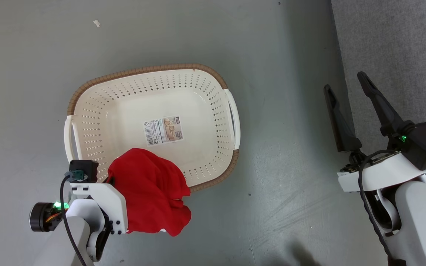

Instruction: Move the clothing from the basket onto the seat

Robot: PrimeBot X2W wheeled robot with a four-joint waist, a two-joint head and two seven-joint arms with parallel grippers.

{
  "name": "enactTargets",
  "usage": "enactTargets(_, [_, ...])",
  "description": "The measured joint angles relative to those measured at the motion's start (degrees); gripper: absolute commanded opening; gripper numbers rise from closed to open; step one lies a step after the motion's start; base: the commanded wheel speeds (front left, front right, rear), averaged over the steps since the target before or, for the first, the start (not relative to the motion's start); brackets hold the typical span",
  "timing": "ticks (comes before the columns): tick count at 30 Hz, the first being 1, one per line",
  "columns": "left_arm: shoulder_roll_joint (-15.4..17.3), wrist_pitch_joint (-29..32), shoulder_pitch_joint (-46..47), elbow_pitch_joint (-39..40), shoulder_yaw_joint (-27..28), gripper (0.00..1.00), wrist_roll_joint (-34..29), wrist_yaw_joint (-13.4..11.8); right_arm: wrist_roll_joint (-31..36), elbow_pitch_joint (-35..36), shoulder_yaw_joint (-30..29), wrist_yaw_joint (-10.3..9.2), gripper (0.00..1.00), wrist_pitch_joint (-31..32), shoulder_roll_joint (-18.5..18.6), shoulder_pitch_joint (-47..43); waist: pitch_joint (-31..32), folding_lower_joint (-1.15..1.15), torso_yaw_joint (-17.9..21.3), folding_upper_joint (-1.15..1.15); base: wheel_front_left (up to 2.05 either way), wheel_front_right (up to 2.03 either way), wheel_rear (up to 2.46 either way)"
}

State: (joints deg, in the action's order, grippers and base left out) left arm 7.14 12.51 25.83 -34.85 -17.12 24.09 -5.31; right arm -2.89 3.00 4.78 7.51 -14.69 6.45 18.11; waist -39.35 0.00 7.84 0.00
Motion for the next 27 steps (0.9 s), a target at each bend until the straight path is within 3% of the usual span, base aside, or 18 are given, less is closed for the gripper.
enactTargets(27, [-0.3,-11.7,1.6,7.3,4.1,0.0,0.7,0.3,-0.1,-3.7,0.2,0.0,1.0,0.0,-0.3,4.5,5.9,0.0,-2.3,0.0,0.0,0.0,0.0])
